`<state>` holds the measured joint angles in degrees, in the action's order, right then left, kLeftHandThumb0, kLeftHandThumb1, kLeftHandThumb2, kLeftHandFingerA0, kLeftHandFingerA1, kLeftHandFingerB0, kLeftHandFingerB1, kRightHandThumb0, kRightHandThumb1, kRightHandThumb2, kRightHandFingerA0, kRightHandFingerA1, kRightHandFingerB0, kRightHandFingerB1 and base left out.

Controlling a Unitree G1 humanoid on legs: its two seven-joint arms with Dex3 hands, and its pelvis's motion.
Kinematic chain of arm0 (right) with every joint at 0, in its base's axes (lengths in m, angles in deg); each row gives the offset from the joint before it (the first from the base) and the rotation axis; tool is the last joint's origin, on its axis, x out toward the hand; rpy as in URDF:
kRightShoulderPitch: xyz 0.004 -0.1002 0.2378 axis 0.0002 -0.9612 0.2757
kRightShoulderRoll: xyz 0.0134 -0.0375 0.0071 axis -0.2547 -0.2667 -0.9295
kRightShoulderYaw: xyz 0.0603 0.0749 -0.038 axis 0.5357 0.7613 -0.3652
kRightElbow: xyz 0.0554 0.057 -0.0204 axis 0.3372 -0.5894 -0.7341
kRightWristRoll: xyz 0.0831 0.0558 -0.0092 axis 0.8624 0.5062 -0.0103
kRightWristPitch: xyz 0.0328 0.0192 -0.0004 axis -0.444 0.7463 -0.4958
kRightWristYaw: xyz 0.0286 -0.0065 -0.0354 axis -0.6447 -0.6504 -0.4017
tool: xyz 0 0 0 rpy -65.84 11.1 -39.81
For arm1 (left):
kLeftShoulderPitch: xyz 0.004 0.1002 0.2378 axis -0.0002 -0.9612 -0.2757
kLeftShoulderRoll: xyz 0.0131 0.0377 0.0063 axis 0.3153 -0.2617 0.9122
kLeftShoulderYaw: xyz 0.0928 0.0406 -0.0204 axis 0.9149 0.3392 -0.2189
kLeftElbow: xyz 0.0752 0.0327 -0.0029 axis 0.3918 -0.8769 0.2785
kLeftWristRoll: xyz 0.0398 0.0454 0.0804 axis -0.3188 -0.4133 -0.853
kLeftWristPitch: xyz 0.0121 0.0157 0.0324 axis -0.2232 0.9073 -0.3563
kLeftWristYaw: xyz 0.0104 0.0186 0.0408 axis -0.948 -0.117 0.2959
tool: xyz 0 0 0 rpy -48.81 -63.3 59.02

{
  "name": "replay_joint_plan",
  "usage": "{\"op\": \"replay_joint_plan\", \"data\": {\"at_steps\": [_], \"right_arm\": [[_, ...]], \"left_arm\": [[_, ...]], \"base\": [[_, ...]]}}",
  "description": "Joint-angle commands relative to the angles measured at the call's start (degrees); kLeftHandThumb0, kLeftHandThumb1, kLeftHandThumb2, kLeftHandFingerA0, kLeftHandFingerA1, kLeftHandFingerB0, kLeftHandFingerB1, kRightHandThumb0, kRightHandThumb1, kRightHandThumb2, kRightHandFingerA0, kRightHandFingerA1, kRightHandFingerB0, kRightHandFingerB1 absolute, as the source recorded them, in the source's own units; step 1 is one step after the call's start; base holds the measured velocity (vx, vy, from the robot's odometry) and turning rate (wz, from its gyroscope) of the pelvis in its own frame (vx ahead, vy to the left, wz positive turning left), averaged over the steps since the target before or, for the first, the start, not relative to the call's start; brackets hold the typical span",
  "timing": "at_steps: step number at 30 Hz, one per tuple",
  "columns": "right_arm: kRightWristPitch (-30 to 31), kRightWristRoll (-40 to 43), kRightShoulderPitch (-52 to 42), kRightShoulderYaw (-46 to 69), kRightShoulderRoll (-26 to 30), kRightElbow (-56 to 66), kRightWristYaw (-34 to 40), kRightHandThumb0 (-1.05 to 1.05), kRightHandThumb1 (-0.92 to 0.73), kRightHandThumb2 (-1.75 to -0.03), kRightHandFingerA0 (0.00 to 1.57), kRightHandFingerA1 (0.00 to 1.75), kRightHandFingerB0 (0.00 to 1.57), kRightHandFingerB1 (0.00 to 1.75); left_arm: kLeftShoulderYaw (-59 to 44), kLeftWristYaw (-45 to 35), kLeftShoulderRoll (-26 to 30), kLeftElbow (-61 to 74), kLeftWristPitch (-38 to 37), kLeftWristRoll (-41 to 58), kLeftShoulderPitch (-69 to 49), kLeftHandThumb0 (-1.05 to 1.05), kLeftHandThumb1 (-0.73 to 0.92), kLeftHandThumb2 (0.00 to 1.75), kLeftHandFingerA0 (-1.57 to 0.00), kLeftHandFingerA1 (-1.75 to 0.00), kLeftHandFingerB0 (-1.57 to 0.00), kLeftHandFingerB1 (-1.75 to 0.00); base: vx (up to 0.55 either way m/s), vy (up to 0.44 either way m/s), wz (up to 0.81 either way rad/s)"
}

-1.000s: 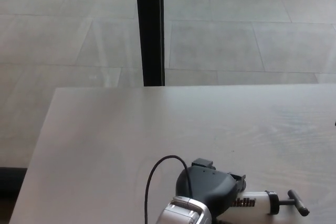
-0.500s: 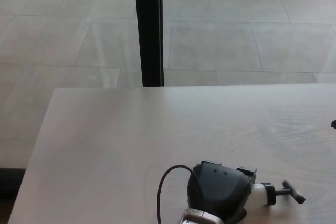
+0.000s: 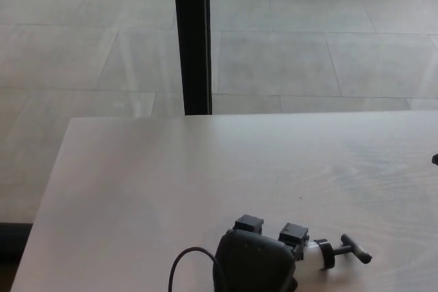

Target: The robot uses its left hand to lift the air pump kept on the middle of the desk and use the right hand to pull out the handle

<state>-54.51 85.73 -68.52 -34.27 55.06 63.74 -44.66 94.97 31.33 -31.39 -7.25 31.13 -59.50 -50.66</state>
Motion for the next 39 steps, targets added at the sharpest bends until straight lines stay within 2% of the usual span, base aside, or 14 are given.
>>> {"op": "replay_joint_plan", "data": {"at_steps": [1,2,12,19,20,22,24,25,26,27,29,31,38,39], "right_arm": [[1.12,-2.06,-0.79,-0.18,-0.56,1.6,1.47,-0.27,-0.67,-0.59,0.69,0.85,0.61,0.49],[0.33,-2.33,-1.36,-0.52,-0.84,1.46,1.26,-0.25,-0.66,-0.59,0.71,0.83,0.62,0.49],[-1.01,-5.68,-2.18,-4.9,-1.21,1.05,0.23,-0.31,-0.65,-0.59,0.72,0.88,0.58,0.47],[-1.76,-7.92,-2.48,-8.04,-1.24,0.78,-0.13,-0.28,-0.65,-0.59,0.72,0.82,0.56,0.47],[-2.38,-8.76,-2.42,-8.87,-0.93,0.46,-0.35,-0.29,-0.65,-0.59,0.71,0.83,0.56,0.46],[-3.7,-10.41,-2.32,-10.28,-0.43,-0.31,-0.36,-0.29,-0.65,-0.59,0.72,0.87,0.56,0.47],[-4.47,-10.69,-2.1,-10.91,-0.58,-0.89,-0.3,-0.28,-0.64,-0.59,0.72,0.93,0.59,0.48],[-5.39,-11.32,-1.76,-11.55,-0.57,-1.81,-0.24,-0.37,-0.49,-0.87,0.76,0.92,0.55,0.63],[-6.75,-12.29,-1.27,-12.52,-0.58,-3.11,-0.18,-0.37,-0.49,-0.87,0.76,0.92,0.55,0.63],[-6.76,-12.59,-1.12,-12.82,-0.6,-3.29,-0.03,-0.37,-0.48,-0.87,0.75,0.93,0.55,0.63],[-7.01,-13.51,-0.69,-13.78,-0.75,-3.74,0.32,-0.37,-0.47,-0.88,0.76,0.92,0.51,0.63],[-7.92,-14.72,-0.31,-14.98,-0.99,-4.21,0.66,-0.35,-0.62,-0.57,0.69,0.92,0.57,0.5],[-13.46,-19.22,-0.45,-17.1,-0.47,-5.72,3.12,-0.38,-0.57,-0.55,0.45,0.86,0.44,0.42],[-14.13,-19.96,-0.03,-17.22,-0.13,-6.02,3.52,-0.45,-0.41,-0.78,0.41,0.76,0.29,0.51]], "left_arm": [[-3.61,0.78,4.29,-4.44,-9.63,2.53,-5.07,-0.08,0.64,0.96,-0.95,-1.73,-0.77,-0.96],[-5.03,2.03,4.68,-5.01,-11.61,2.87,-4.98,-0.11,0.7,1.01,-0.78,-1.75,-0.62,-1.29],[-17.11,-2.5,2.97,1.32,-18.04,7.06,1.11,-0.05,0.61,1.11,-0.85,-1.75,-0.63,-1.71],[-21.08,-6.96,3.83,6.19,-21.88,7.19,5.24,-0.01,0.54,1.23,-0.91,-1.75,-0.67,-1.66],[-21.96,-7.53,3.56,6.98,-22.29,8.07,5.52,-0.03,0.55,1.24,-1.22,-1.52,-0.94,-1.32],[-23.18,-8.45,2.89,8.4,-22.65,8.85,5.87,-0.02,0.56,1.24,-1.23,-1.52,-0.96,-1.33],[-23.9,-9.68,2.21,9.61,-22.31,9.13,6.0,-0.02,0.56,1.23,-1.23,-1.52,-0.96,-1.33],[-24.45,-10.27,1.64,10.38,-22.48,9.82,6.1,-0.01,0.52,1.27,-0.9,-1.75,-0.71,-1.65],[-25.21,-11.06,0.87,11.63,-22.65,10.87,6.21,-0.01,0.52,1.27,-0.9,-1.75,-0.71,-1.65],[-25.56,-11.56,0.5,12.13,-22.37,11.16,6.04,-0.02,0.54,1.25,-1.22,-1.5,-0.98,-1.32],[-26.23,-13.69,-0.29,13.94,-20.79,11.55,5.64,0.01,0.48,1.31,-0.92,-1.75,-0.73,-1.65],[-26.35,-19.17,-0.81,17.34,-16.19,11.79,5.31,0.02,0.47,1.34,-0.91,-1.75,-0.8,-1.53],[-24.94,-31.22,1.93,19.69,-10.5,12.88,2.31,-0.01,0.44,1.36,-0.97,-1.75,-0.86,-1.55],[-25.05,-32.9,2.29,19.81,-8.85,12.96,2.02,-0.01,0.47,1.3,-0.94,-1.75,-0.85,-1.57]], "base": [[0.0,0.0,0.0],[0.0,0.0,0.0],[0.0,0.0,0.0],[0.0,0.0,0.0],[0.0,0.0,0.0],[0.0,0.0,0.0],[0.0,0.0,0.0],[0.0,0.0,0.0],[0.0,0.0,0.0],[0.0,0.0,0.0],[0.0,0.0,0.0],[0.0,0.0,0.0],[0.0,0.0,0.0],[0.0,0.0,0.0]]}}
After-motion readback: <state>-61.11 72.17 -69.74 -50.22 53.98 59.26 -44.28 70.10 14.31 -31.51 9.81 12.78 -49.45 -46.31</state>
